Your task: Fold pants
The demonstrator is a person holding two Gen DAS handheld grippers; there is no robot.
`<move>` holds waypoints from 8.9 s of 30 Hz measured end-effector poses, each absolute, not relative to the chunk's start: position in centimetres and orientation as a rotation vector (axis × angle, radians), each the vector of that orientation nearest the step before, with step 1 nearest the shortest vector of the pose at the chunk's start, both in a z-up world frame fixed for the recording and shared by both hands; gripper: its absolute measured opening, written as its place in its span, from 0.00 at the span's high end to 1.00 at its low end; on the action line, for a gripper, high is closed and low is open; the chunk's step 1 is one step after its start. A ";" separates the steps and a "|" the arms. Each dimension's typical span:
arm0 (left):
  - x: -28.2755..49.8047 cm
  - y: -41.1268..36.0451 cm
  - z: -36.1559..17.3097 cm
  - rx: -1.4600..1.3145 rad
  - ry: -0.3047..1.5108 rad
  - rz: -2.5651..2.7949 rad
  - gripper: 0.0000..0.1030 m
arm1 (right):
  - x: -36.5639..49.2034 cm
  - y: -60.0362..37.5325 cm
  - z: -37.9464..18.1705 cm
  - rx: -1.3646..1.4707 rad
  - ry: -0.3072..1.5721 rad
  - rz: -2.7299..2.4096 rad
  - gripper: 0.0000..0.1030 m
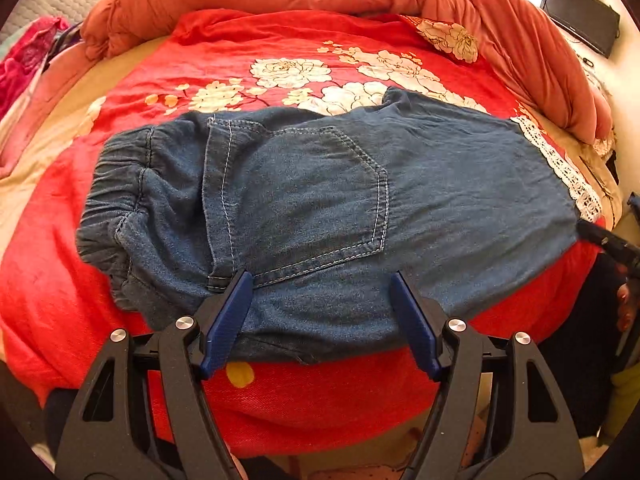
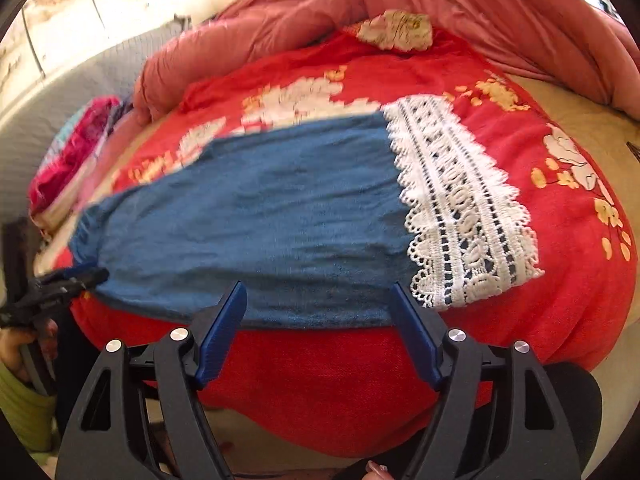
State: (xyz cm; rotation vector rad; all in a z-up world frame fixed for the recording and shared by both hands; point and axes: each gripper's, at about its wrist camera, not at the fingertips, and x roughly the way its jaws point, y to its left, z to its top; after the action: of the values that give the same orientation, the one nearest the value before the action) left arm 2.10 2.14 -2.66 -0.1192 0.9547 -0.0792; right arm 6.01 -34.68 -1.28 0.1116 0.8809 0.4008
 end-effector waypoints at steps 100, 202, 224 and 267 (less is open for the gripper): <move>25.3 -8.0 2.5 -0.284 0.939 -0.843 0.85 | 9.0 -24.3 1.9 0.053 0.621 0.699 0.78; 2.6 0.9 0.2 -0.604 0.903 -0.363 0.37 | 10.4 -26.6 -0.1 -0.053 0.789 0.619 0.11; 3.3 -0.6 -3.5 -0.757 1.002 -0.323 0.89 | 7.7 -25.1 -2.7 -0.170 0.855 0.622 0.11; 0.8 -2.6 0.3 -0.325 0.933 -0.191 0.61 | 6.6 -24.8 -1.0 -0.107 0.788 0.710 0.33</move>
State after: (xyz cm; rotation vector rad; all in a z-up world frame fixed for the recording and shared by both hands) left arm 0.80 -2.58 0.28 -0.3247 0.9326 -0.1907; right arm 6.60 -24.82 -1.00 -0.1070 0.7879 0.7100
